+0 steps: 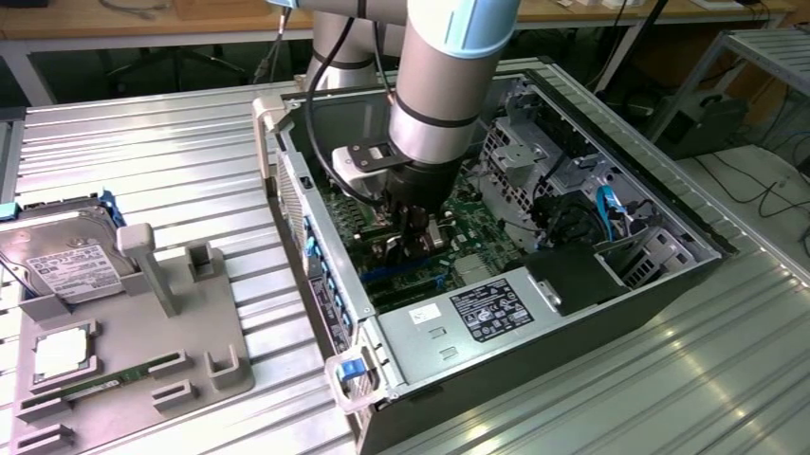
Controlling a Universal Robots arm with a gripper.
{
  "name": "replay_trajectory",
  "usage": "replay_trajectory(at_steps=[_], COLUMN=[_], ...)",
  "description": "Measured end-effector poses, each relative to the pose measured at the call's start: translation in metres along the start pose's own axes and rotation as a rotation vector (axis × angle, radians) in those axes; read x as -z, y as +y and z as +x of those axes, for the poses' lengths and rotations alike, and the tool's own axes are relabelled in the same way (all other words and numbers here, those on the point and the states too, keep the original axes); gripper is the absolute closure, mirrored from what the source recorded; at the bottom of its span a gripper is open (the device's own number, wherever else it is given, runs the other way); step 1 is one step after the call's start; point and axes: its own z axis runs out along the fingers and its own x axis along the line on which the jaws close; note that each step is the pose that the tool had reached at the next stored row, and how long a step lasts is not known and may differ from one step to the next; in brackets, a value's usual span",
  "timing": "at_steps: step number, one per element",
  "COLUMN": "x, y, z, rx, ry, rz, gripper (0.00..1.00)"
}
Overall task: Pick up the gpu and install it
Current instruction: 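Insert the gpu into the slot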
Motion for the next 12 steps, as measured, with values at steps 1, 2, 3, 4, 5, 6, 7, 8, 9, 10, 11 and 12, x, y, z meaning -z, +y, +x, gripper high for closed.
replay_trajectory(at_steps=[1, 2, 3, 4, 5, 6, 7, 8, 9, 10, 11, 12], x=[-0.0002, -0.0003, -0.0006, -0.0008, -0.0011, -0.0013, -0.0016, -0.0019, -0.0022, -0.0025, -0.0028, -0.0032], y=[0.0000, 0.0000, 0.0000, 0.0000, 0.0000, 0.0000, 0.0000, 0.0000, 0.0000, 0.0000, 0.0000, 0.0000], z=[0.0000, 0.0000, 0.0000, 0.0000, 0.0000, 0.0000, 0.0000, 0.0000, 0.0000, 0.0000, 0.0001, 0.0000], rx=[0.000, 0.000, 0.000, 0.000, 0.000, 0.000, 0.000, 0.000, 0.000, 0.000, 0.000, 0.000], ry=[0.0000, -0.0001, -0.0001, -0.0001, -0.0002, -0.0001, 0.0000, 0.0000, -0.0001, -0.0001, -0.0001, -0.0004], rz=[0.0000, 0.0000, 0.0000, 0.0001, 0.0000, 0.0000, 0.0000, 0.0000, 0.0000, 0.0000, 0.0000, 0.0001], gripper=[0.72, 0.72, 0.72, 0.72, 0.72, 0.72, 0.72, 0.72, 0.72, 0.72, 0.72, 0.72])
